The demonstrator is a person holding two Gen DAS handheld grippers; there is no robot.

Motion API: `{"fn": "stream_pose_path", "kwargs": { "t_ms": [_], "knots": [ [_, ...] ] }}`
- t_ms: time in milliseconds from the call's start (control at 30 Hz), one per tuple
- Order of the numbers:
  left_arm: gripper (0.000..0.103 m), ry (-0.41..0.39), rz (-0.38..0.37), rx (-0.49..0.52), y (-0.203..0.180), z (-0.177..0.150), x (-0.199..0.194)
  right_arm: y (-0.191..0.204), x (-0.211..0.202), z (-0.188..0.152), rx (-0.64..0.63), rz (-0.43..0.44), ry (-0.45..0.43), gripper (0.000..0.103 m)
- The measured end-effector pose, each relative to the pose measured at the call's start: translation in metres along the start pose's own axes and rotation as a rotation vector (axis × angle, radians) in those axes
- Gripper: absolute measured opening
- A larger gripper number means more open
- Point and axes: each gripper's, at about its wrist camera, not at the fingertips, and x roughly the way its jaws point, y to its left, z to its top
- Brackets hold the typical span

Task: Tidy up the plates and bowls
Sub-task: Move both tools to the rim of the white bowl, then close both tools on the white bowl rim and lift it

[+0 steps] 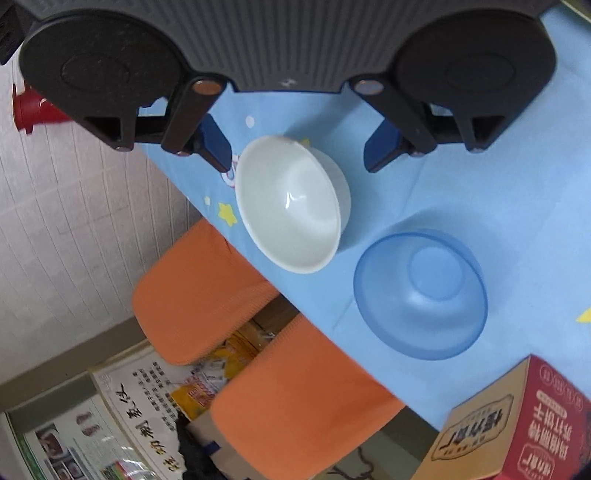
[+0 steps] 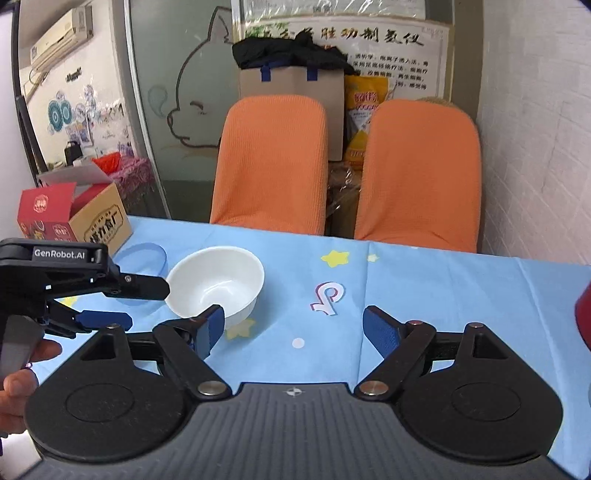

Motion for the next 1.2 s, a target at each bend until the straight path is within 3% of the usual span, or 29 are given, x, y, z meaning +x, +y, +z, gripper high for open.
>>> {"fn": "stream_pose_path", "kwargs": {
  "t_ms": [200, 367, 500, 567, 600, 700, 733, 833, 1200],
  "knots": [
    [0.070, -0.030, 0.061, -0.082, -0.002, 0.007, 0.021, 0.000, 0.063, 0.012, -0.035, 0.095, 0.079, 0.103],
    [0.068, -0.030, 0.105, -0.098, 0.001, 0.010, 0.035, 0.005, 0.088, 0.019, -0.081, 0.152, 0.100, 0.103],
    [0.063, -0.014, 0.093, -0.113, 0.007, 0.010, 0.042, 0.011, 0.101, 0.024, -0.106, 0.177, 0.104, 0.103],
    [0.057, -0.021, 0.085, -0.110, 0.009, 0.013, 0.044, 0.014, 0.107, 0.023, -0.116, 0.182, 0.112, 0.103],
    [0.048, -0.021, 0.081, -0.104, 0.010, 0.013, 0.044, 0.015, 0.111, 0.023, -0.119, 0.185, 0.115, 0.103],
    [0.035, -0.001, 0.061, -0.072, 0.010, 0.011, 0.045, 0.019, 0.119, 0.019, -0.119, 0.194, 0.132, 0.102],
    [0.035, -0.008, 0.060, -0.062, 0.011, 0.010, 0.045, 0.021, 0.120, 0.018, -0.118, 0.203, 0.138, 0.085],
    [0.031, -0.016, 0.078, -0.021, 0.011, 0.009, 0.043, 0.027, 0.115, 0.016, -0.144, 0.207, 0.121, 0.069],
    [0.031, 0.011, 0.018, 0.097, -0.013, -0.022, -0.003, 0.031, 0.059, 0.008, -0.139, 0.160, 0.091, 0.069]
  ]
}}
